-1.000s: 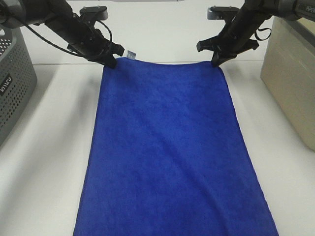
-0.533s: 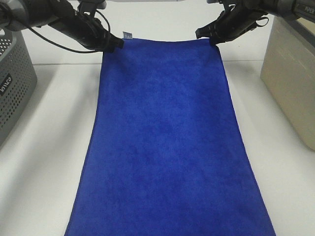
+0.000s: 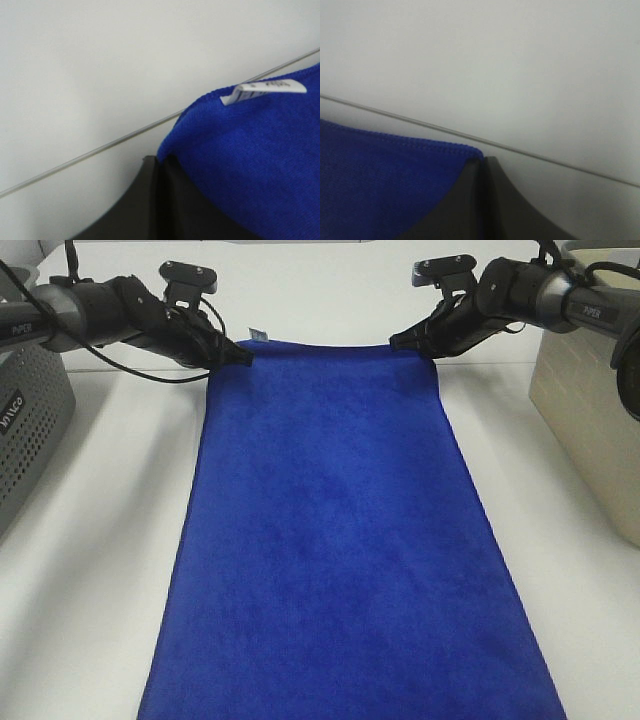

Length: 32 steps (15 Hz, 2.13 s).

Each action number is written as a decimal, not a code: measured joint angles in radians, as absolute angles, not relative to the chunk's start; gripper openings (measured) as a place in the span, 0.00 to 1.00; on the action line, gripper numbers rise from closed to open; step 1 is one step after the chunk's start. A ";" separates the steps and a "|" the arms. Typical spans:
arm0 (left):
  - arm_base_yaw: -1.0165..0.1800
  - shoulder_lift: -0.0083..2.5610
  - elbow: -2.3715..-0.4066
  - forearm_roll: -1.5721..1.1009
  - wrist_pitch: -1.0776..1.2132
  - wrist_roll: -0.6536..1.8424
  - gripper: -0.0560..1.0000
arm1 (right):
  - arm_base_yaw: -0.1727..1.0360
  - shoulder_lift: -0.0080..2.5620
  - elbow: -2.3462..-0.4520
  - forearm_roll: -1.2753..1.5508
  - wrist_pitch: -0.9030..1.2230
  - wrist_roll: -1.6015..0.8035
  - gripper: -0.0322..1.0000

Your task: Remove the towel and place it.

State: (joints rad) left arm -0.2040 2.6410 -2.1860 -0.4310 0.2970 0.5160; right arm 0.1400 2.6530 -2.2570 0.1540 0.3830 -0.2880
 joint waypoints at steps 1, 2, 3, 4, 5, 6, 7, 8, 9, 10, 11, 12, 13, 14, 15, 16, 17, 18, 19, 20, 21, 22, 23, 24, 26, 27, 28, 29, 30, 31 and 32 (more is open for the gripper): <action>-0.204 2.652 -2.192 -0.431 0.281 0.516 0.05 | 0.140 2.659 -2.257 0.156 0.359 -0.288 0.05; -0.204 2.663 -2.204 -0.431 0.273 0.516 0.05 | 0.140 2.666 -2.257 0.156 0.338 -0.288 0.05; -0.208 2.672 -2.214 -0.431 0.268 0.516 0.05 | 0.140 2.676 -2.257 0.156 0.329 -0.288 0.05; -0.213 2.677 -2.219 -0.431 0.265 0.519 0.05 | 0.140 2.683 -2.257 0.156 0.328 -0.288 0.05; -0.214 2.679 -2.220 -0.431 0.264 0.522 0.05 | 0.140 2.687 -2.257 0.156 0.328 -0.288 0.05; -0.215 2.683 -2.221 -0.431 0.263 0.528 0.06 | 0.140 2.692 -2.257 0.160 0.327 -0.288 0.05; -0.216 2.687 -2.221 -0.431 0.263 0.531 0.10 | 0.140 2.696 -2.257 0.166 0.324 -0.288 0.05; -0.216 2.690 -2.221 -0.431 0.257 0.533 0.15 | 0.140 2.698 -2.257 0.172 0.320 -0.288 0.05; -0.216 2.692 -2.221 -0.431 0.243 0.535 0.21 | 0.140 2.699 -2.257 0.175 0.319 -0.288 0.07; -0.216 2.692 -2.221 -0.430 0.237 0.535 0.26 | 0.140 2.699 -2.257 0.177 0.316 -0.288 0.10; -0.216 2.692 -2.221 -0.421 0.228 0.535 0.31 | 0.140 2.699 -2.257 0.178 0.306 -0.288 0.16; -0.216 2.692 -2.221 -0.402 0.190 0.536 0.38 | 0.140 2.699 -2.257 0.180 0.301 -0.288 0.31; -0.216 2.692 -2.221 -0.394 0.168 0.536 0.42 | 0.140 2.699 -2.263 0.183 0.301 -0.288 0.42; -0.216 2.692 -2.221 -0.393 0.152 0.536 0.45 | 0.140 2.699 -2.268 0.185 0.298 -0.288 0.55; -0.216 2.692 -2.221 -0.392 0.141 0.536 0.48 | 0.140 2.698 -2.271 0.189 0.296 -0.288 0.63; -0.216 2.692 -2.221 -0.391 0.140 0.537 0.51 | 0.140 2.698 -2.280 0.189 0.304 -0.288 0.67; -0.216 2.689 -2.221 -0.391 0.142 0.537 0.54 | 0.140 2.691 -2.285 0.189 0.329 -0.288 0.68; -0.216 2.686 -2.221 -0.391 0.147 0.536 0.55 | 0.140 2.684 -2.286 0.189 0.345 -0.288 0.69; -0.216 2.673 -2.221 -0.391 0.164 0.529 0.58 | 0.140 2.658 -2.286 0.189 0.381 -0.288 0.69; -0.216 2.653 -2.221 -0.391 0.190 0.517 0.59 | 0.140 2.626 -2.287 0.191 0.438 -0.288 0.69; -0.216 2.621 -2.221 -0.391 0.237 0.503 0.60 | 0.140 2.593 -2.289 0.198 0.508 -0.288 0.70; -0.216 2.549 -2.223 -0.390 0.391 0.464 0.60 | 0.140 2.524 -2.289 0.202 0.673 -0.288 0.70; -0.216 2.528 -2.223 -0.387 0.430 0.451 0.60 | 0.140 2.507 -2.289 0.204 0.724 -0.288 0.70; -0.216 2.491 -2.223 -0.378 0.538 0.410 0.60 | 0.140 2.474 -2.289 0.205 0.832 -0.288 0.70; -0.216 2.407 -2.225 -0.322 0.748 0.313 0.60 | 0.140 2.408 -2.289 0.205 1.018 -0.272 0.70; -0.216 2.368 -2.226 -0.286 0.843 0.265 0.60 | 0.140 2.368 -2.289 0.205 1.110 -0.253 0.70; -0.216 2.329 -2.226 -0.250 0.930 0.218 0.60 | 0.140 2.336 -2.289 0.200 1.180 -0.227 0.70; -0.216 2.297 -2.226 -0.218 1.030 0.169 0.60 | 0.140 2.305 -2.289 0.189 1.202 -0.199 0.70; -0.216 2.267 -2.226 -0.193 1.108 0.122 0.60 | 0.140 2.278 -2.289 0.169 1.209 -0.161 0.70; -0.216 2.244 -2.226 -0.162 1.172 0.085 0.60 | 0.140 2.251 -2.289 0.145 1.215 -0.126 0.70; -0.216 2.221 -2.226 -0.122 1.201 0.047 0.61 | 0.140 2.225 -2.289 0.125 1.215 -0.102 0.70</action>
